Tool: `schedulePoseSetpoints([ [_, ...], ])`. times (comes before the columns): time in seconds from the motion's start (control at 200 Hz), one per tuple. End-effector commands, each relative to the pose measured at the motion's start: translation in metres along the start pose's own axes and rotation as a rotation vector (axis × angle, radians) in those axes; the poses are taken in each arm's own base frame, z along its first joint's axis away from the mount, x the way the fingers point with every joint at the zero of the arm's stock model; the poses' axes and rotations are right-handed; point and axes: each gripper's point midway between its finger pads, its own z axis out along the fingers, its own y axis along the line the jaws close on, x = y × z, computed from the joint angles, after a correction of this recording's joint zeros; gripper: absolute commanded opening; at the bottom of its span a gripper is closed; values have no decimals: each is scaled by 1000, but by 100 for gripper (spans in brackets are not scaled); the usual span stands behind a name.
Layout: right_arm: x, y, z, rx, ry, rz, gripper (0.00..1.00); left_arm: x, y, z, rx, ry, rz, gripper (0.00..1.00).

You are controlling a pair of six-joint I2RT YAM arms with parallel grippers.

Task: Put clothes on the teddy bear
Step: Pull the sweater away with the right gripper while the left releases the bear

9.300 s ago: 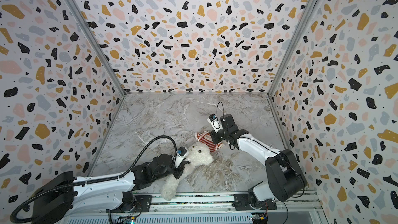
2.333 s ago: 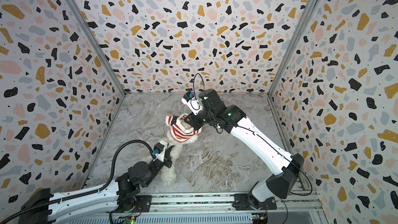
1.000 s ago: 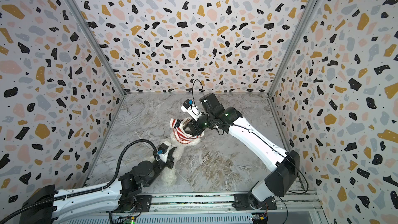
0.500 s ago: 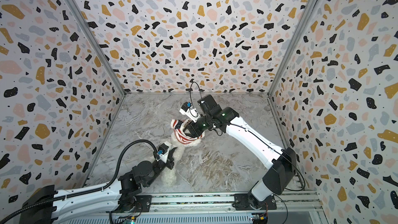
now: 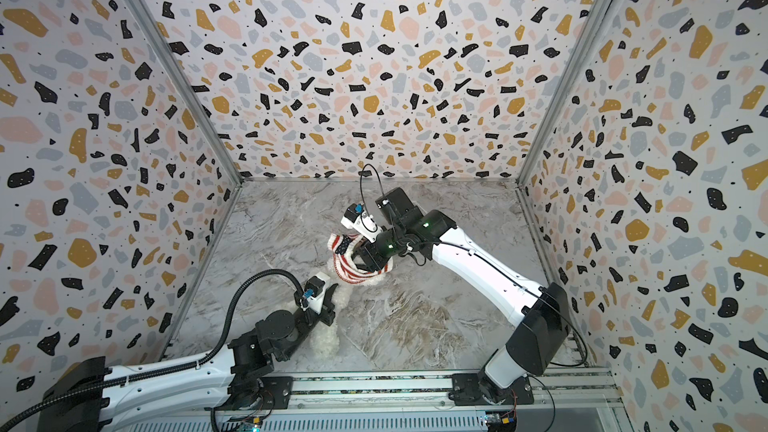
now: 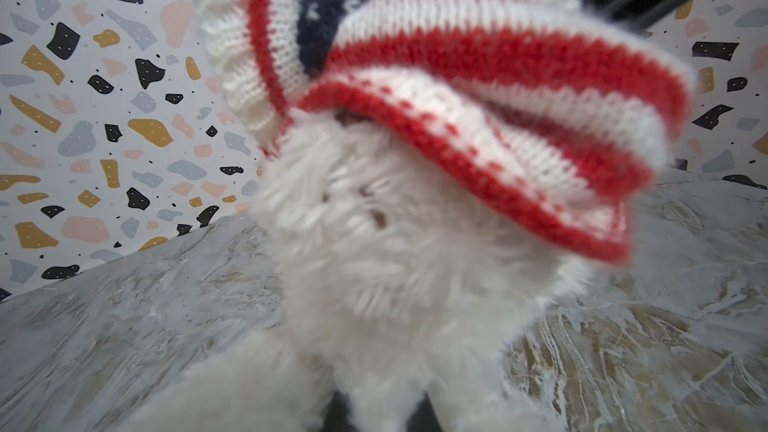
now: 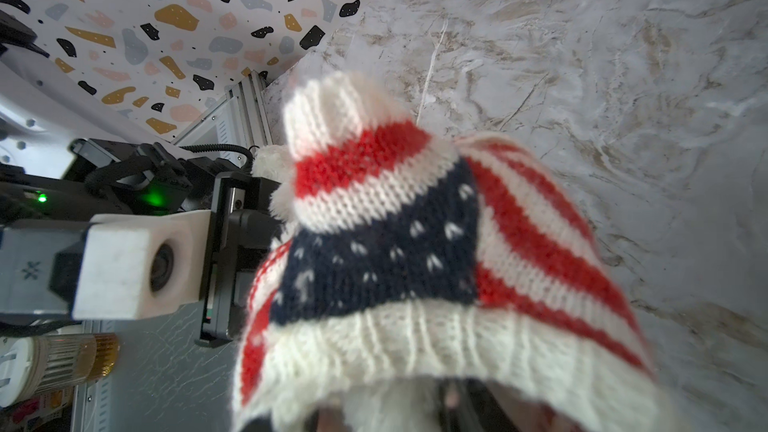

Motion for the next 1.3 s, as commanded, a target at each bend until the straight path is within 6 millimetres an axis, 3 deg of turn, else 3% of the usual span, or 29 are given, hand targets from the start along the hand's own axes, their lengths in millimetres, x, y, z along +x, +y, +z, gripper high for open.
schedulePoseSetpoints([
  [0.0,20,12,10,-49,67,21,45,-40,7,-3,-28,-135,-78,0],
  [0.125,21,12,13,-51,69,21,42,-38,9,-3,-41,-132,-76,0],
  [0.395,20,20,17,-33,61,-11,20,-32,12,-1,-67,-121,-74,0],
  [0.751,16,25,8,13,22,-74,0,-26,13,0,-80,-110,-80,0],
  [0.911,13,29,2,16,-12,-98,0,-26,11,2,-73,-101,-79,0],
  [1.006,7,18,-9,51,-72,-73,0,-26,7,2,-49,-102,-87,21],
  [1.181,-4,-25,-37,153,-203,-14,0,-19,0,5,-19,-77,-112,61],
  [1.296,-11,-44,-49,206,-263,-21,0,-16,-8,9,12,-42,-132,72],
])
